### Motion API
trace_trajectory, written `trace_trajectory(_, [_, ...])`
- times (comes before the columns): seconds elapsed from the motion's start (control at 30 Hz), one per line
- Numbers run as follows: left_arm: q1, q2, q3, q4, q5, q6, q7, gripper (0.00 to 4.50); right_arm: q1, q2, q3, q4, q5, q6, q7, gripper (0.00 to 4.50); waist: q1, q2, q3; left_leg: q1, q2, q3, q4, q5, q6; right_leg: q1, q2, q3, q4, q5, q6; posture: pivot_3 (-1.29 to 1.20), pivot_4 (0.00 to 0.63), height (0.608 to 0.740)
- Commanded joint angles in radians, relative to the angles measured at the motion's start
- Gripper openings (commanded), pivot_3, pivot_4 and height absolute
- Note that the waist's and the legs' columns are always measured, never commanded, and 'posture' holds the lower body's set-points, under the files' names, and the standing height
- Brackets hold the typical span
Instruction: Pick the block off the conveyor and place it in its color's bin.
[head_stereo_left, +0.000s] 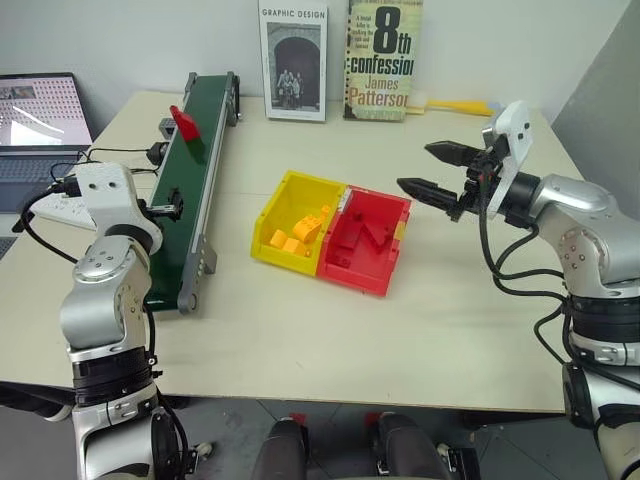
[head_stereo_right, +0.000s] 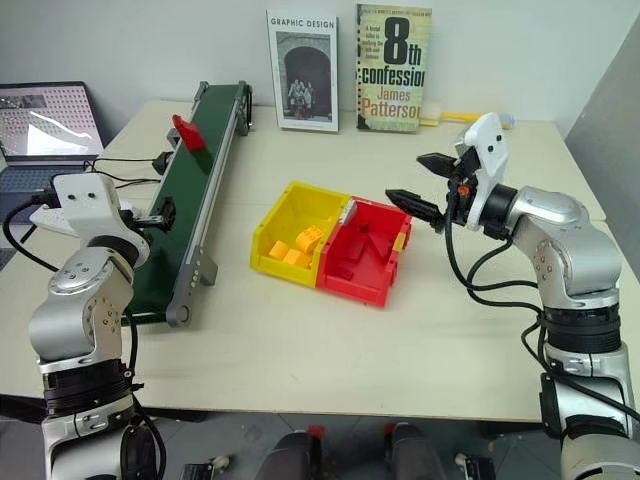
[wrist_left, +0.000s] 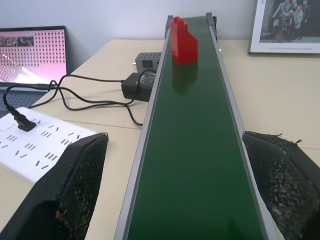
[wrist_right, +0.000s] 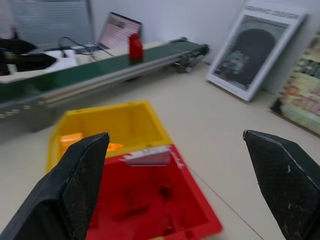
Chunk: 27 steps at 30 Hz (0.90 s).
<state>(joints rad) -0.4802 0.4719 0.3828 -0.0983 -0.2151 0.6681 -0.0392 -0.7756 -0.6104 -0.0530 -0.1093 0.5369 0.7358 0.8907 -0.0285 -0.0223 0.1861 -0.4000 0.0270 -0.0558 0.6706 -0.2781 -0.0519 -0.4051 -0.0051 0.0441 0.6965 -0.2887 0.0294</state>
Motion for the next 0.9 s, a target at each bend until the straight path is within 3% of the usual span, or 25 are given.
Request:
trace_trajectory(0.03, [-0.012,-0.003,0.0,-0.004,0.015,-0.016,0.016,4.49,-0.052,-0.013,-0.002,-0.037,0.055,0.021,0.053,4.5,0.0,0.0,0.0,0.0,0.0,0.0,0.0,0.0,0.0,0.0,0.0,0.0,0.0,0.0,0.0,0.0,0.15,0.74])
trace_trajectory(0.9, [-0.074,-0.034,-0.027,0.152,0.02,-0.109,0.037,4.49,-0.045,-0.034,-0.002,-0.117,0.065,0.068,0.029,4.5,0.0,0.0,0.0,0.0,0.0,0.0,0.0,0.0,0.0,0.0,0.0,0.0,0.0,0.0,0.0,0.0,0.15,0.74])
